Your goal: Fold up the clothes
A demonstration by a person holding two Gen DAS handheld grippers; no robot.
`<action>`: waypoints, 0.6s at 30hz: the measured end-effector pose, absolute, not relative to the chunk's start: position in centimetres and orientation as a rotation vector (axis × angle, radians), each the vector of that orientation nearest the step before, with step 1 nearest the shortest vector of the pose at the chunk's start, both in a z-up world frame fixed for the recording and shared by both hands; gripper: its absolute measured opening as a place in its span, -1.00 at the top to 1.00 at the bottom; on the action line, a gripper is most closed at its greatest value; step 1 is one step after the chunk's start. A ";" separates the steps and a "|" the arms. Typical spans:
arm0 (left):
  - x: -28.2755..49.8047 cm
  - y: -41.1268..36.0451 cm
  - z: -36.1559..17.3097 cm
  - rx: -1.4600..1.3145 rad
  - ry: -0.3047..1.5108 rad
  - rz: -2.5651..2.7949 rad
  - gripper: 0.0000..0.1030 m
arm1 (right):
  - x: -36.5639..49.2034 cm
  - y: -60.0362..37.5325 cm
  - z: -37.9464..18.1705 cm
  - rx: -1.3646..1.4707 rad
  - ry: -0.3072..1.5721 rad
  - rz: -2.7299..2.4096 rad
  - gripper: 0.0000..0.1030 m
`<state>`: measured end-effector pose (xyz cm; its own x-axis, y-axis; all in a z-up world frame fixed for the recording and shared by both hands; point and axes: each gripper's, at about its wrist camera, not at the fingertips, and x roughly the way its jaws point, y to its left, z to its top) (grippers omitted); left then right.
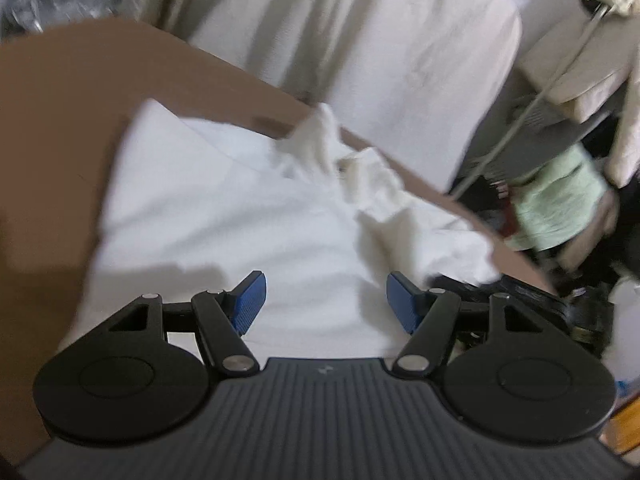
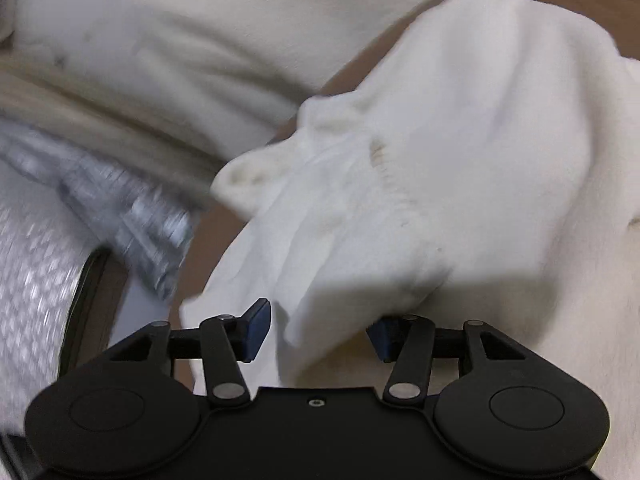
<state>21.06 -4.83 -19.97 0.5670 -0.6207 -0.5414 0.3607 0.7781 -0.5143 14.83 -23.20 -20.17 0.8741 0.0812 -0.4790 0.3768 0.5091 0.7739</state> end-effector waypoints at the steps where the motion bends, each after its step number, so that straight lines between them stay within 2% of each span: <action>1: 21.1 -4.8 -20.5 -0.365 0.770 -0.597 -0.27 | 15.1 -23.0 -19.9 0.995 0.483 -0.193 0.18; 2: 21.1 -4.8 -20.9 -0.351 0.766 -0.601 -0.27 | 15.4 -22.1 -19.0 0.900 0.462 -0.171 0.70; 4: 21.4 -4.5 -21.3 -0.310 0.738 -0.596 -0.27 | 16.0 -20.2 -17.3 0.689 0.429 -0.138 0.70; 8: 22.6 -3.9 -21.6 -0.356 0.700 -0.635 -0.27 | 18.6 -12.5 -15.0 0.046 0.519 -0.148 0.71; 10: 23.4 -3.7 -21.8 -0.404 0.701 -0.667 -0.27 | 19.7 -9.4 -15.3 -0.099 0.560 -0.087 0.71; 12: 24.0 -3.8 -22.4 -0.441 0.721 -0.692 -0.31 | 20.6 -7.0 -16.2 -0.201 0.610 -0.043 0.67; 14: 24.5 -4.3 -23.1 -0.447 0.761 -0.711 -0.31 | 20.6 -5.8 -17.2 -0.251 0.647 -0.021 0.51; 15: 24.7 -4.7 -23.5 -0.444 0.784 -0.718 -0.31 | 20.4 -5.4 -17.6 -0.262 0.662 -0.012 0.52; 18: 25.2 -5.6 -24.5 -0.457 0.831 -0.739 -0.38 | 18.5 -6.4 -17.1 -0.189 0.680 0.014 0.39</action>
